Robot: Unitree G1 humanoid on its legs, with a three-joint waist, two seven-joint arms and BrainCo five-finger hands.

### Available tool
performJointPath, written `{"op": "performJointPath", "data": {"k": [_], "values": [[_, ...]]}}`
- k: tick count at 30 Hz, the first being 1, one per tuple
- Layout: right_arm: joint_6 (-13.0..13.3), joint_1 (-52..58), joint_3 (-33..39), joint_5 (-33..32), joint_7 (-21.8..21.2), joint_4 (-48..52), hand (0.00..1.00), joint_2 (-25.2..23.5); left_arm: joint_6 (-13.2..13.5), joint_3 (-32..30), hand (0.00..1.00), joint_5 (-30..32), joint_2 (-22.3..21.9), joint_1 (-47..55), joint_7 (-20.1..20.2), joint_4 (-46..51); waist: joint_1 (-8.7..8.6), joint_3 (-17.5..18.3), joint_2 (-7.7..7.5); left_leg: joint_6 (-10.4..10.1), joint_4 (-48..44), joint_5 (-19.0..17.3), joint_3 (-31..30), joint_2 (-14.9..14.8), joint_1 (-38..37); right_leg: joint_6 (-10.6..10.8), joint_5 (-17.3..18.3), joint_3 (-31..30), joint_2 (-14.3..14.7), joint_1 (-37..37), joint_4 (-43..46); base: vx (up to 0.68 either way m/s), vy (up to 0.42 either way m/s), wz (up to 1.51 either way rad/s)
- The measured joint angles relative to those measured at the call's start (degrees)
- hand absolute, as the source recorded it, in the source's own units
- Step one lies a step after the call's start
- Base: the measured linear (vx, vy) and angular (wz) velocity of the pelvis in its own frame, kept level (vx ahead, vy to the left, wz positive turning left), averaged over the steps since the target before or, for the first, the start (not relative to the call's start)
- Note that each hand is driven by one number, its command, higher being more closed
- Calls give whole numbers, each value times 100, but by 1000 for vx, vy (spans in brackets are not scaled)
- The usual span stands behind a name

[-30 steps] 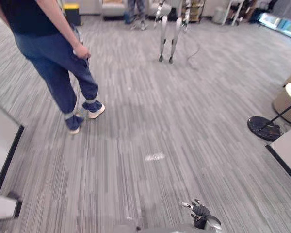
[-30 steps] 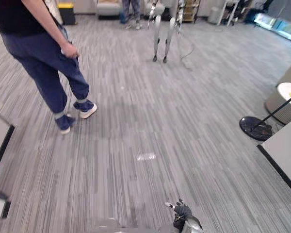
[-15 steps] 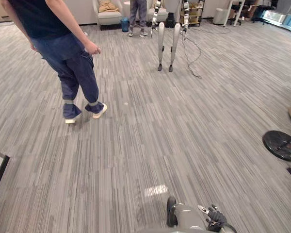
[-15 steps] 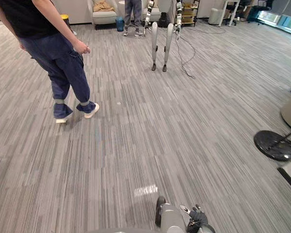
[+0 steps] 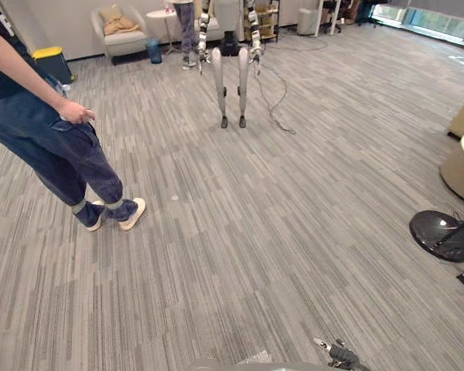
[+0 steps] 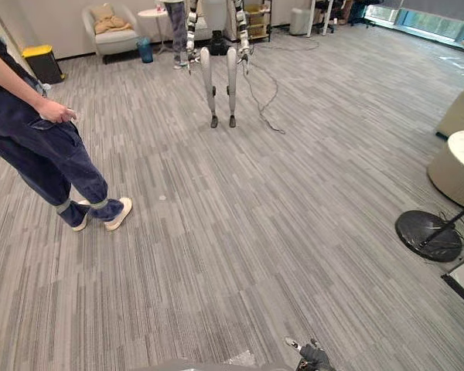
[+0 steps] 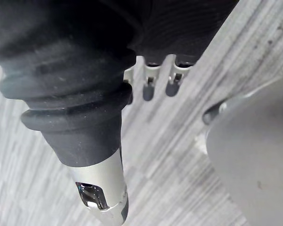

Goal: Organize washtable

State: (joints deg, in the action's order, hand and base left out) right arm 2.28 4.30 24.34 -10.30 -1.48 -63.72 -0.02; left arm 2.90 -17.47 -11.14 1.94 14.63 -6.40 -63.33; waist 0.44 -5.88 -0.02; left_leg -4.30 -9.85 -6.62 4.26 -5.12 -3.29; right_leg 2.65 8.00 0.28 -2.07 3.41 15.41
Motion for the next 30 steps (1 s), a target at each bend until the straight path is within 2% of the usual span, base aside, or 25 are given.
{"op": "performJointPath", "data": {"k": [2,3,4,5,6,7,10,16,23,26,28,30], "values": [[36,-14,5,-55,-9,-13,0,-53,-24,145,0,71,118,2,0,-5,17,-9,-48,103,323,73,28,-11,-303,35,-21,153,-57,-283,808,106,123,9],[67,-18,14,-64,-10,-6,0,-54,-31,185,0,84,147,-2,-1,-2,0,-63,-19,142,407,101,-1,-55,-399,125,13,225,-74,-441,1129,53,53,25],[102,-14,-13,-62,-15,-6,0,-72,-51,177,0,89,202,1,0,-6,-40,-60,-88,145,414,103,-64,-79,-427,55,294,296,-108,-476,1024,50,45,27],[109,-11,-44,-53,-23,-7,0,-99,-57,175,0,101,239,4,2,-10,-45,-48,-141,145,412,103,-105,-69,-419,42,296,283,-118,-457,775,7,41,31],[108,32,-106,-21,-57,-26,0,-155,-86,152,0,128,346,9,17,-16,-41,13,-329,140,422,97,-129,53,-334,71,-221,228,-221,-437,153,18,3,26],[112,54,-107,8,-123,-39,0,-208,-149,102,0,178,400,-11,18,-40,-28,12,-450,148,576,90,-209,172,-370,264,-325,89,-337,-411,-21,25,-23,23],[82,50,-229,149,-213,-55,0,-132,-199,-127,0,186,319,13,5,-70,40,22,-420,135,787,187,-233,237,-361,283,-297,148,-419,-315,-541,61,-46,-1],[40,47,-471,169,-266,-76,0,2,-272,-20,0,366,258,28,61,-229,27,131,-338,92,1461,589,-380,245,-568,316,-322,428,-399,-192,-906,-21,-38,18],[4,-8,-532,183,-385,-277,0,35,-268,178,0,524,349,95,139,-256,54,191,-444,103,1526,621,-560,354,-546,426,-462,616,-467,74,-1274,1,6,16],[-6,-10,-519,180,-387,-346,0,12,-265,178,0,623,404,97,138,-275,60,224,-534,105,1529,621,-584,435,-537,481,-503,653,-545,158,-1357,23,40,6],[-64,-20,-472,205,-391,-449,0,14,-361,-72,0,721,545,-69,150,-245,50,275,-602,123,1525,634,-614,482,-510,510,-522,745,-600,198,-1411,21,28,21],[-165,-64,-486,367,-383,-552,0,24,-411,-31,0,724,630,-242,144,-228,65,290,-628,124,1525,634,-653,510,-538,518,-534,757,-626,284,-1455,-6,18,16]]}}
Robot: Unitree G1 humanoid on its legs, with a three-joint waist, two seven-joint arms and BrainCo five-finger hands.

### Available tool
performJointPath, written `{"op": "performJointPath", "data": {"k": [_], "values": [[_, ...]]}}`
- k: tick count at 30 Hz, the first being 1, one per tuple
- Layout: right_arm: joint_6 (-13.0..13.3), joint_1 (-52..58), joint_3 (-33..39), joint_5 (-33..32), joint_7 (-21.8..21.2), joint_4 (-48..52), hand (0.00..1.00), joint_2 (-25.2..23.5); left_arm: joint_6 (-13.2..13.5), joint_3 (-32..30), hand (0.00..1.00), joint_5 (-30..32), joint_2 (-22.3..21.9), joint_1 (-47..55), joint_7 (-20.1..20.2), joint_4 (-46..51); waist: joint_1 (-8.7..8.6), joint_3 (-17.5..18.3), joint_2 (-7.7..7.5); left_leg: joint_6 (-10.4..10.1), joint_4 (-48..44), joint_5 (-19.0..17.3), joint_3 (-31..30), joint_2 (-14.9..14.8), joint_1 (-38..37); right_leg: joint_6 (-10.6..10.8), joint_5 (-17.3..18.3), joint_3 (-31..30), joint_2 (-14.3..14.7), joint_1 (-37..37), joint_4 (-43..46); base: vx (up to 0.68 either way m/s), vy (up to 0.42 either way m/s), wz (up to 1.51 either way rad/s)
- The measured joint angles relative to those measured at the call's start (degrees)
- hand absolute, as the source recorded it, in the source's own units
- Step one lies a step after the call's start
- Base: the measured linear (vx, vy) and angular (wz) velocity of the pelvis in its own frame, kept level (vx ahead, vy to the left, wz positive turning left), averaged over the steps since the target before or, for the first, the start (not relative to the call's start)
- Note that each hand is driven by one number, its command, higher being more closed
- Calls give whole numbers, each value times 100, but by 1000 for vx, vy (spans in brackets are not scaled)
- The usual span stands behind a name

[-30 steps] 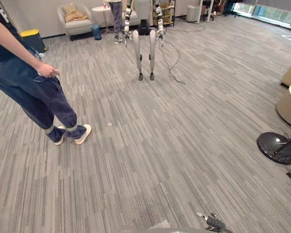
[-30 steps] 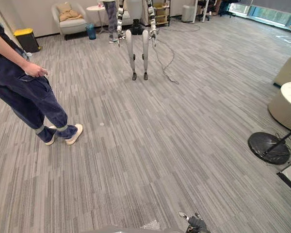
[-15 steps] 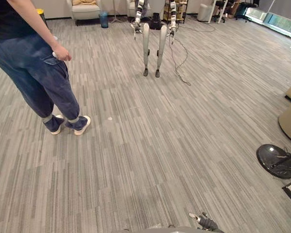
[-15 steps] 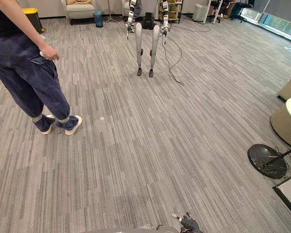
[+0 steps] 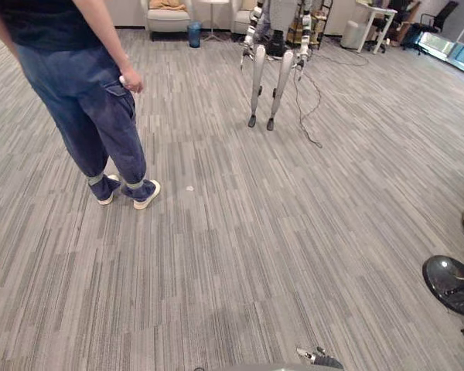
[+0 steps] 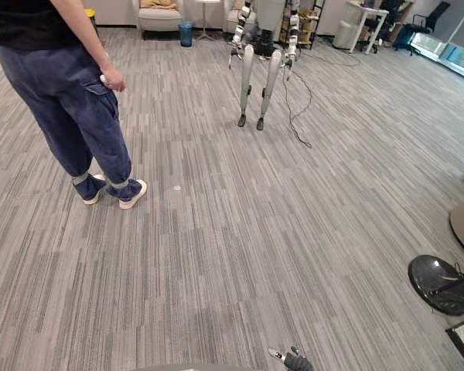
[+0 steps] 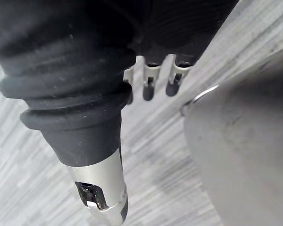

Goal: Organize washtable

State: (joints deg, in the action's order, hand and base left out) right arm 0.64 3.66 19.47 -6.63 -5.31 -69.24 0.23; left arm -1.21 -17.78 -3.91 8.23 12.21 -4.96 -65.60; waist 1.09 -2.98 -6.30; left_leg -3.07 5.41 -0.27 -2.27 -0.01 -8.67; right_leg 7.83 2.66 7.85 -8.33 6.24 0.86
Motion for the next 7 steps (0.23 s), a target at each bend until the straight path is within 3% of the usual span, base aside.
{"op": "performJointPath", "data": {"k": [3,7], "values": [[-22,14,-16,337,90,-6,0,-55,198,27,0,-51,-10,-192,68,82,-24,49,-76,2,45,-1,13,14,-17,-1,1,-2,-11,33,3,-61,-1,-4],[-104,62,-20,509,161,43,0,-5,282,205,0,-85,-28,-224,105,76,-20,47,-65,34,50,21,-15,26,-7,-1,6,8,-13,-24,9,-68,-15,0]]}}
